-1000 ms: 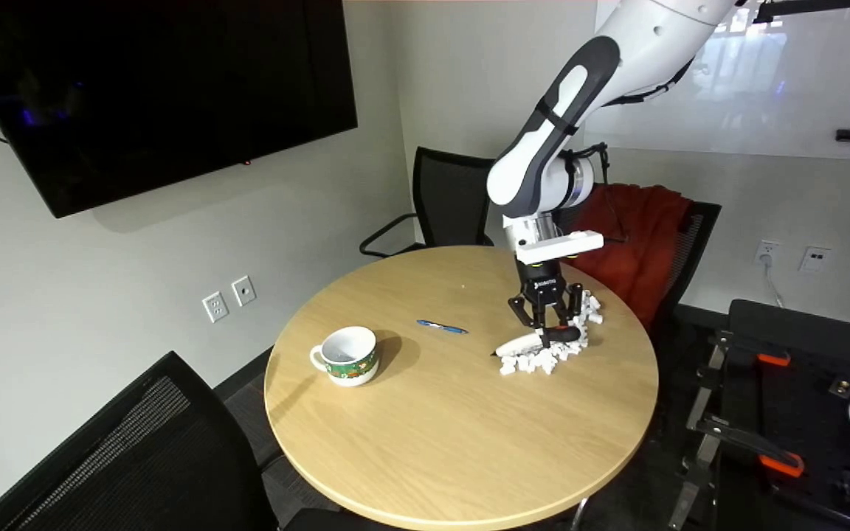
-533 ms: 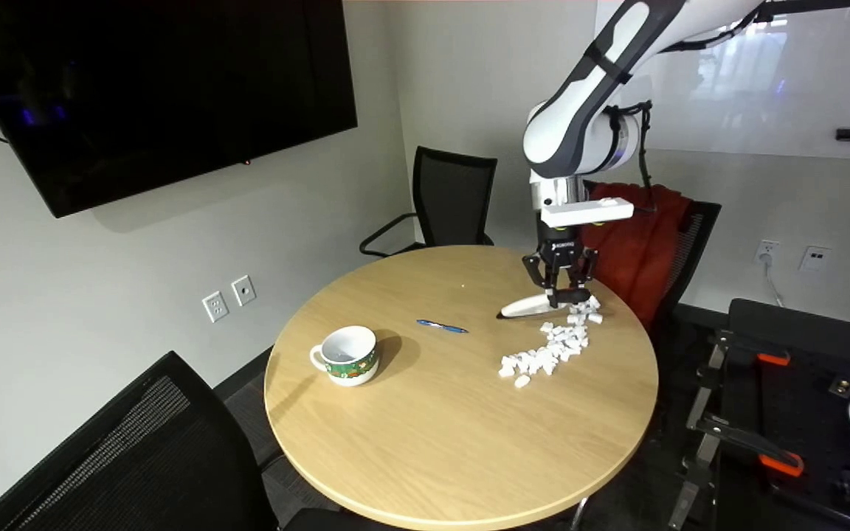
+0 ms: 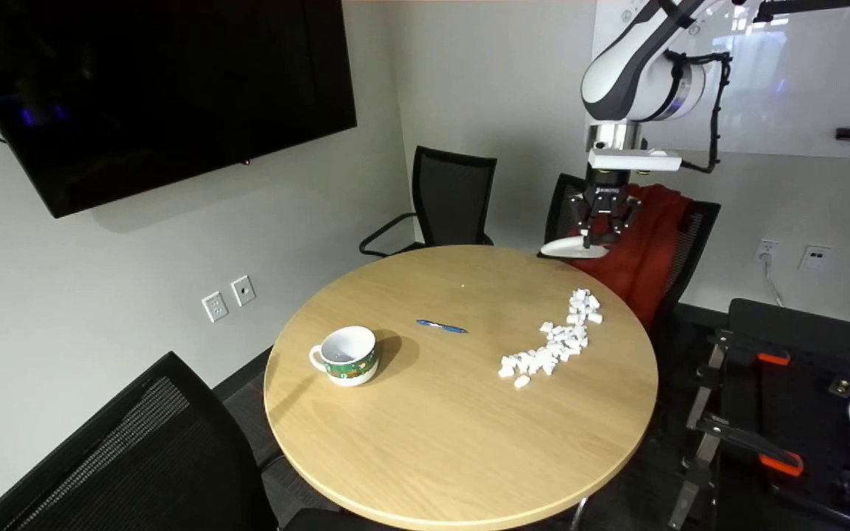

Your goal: Sweep the white objects to the left

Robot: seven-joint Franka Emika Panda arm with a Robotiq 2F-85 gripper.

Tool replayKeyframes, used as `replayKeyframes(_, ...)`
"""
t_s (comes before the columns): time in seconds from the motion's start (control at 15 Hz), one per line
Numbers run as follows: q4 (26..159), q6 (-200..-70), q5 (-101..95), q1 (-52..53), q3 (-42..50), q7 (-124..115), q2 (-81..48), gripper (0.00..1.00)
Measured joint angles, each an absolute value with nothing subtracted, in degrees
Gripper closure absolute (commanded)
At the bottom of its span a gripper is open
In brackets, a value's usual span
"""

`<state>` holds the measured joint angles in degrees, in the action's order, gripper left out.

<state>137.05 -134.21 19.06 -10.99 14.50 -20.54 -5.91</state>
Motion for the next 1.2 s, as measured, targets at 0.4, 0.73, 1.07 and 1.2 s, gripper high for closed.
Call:
replayKeyframes(0.4, 134.2, -133.4, 23.0, -17.3, 18.0, -18.7, -6.4, 0.88)
replayKeyframes(0.73, 128.4, -128.7, 30.9, -20.0, 18.0, -12.5, -12.1, 0.88)
replayKeyframes(1.07, 122.4, -126.7, 33.1, -21.1, 18.0, -12.9, -20.6, 0.88)
replayKeyframes(1.2, 120.3, -126.7, 33.1, -21.5, 17.8, -13.1, -23.8, 0.88)
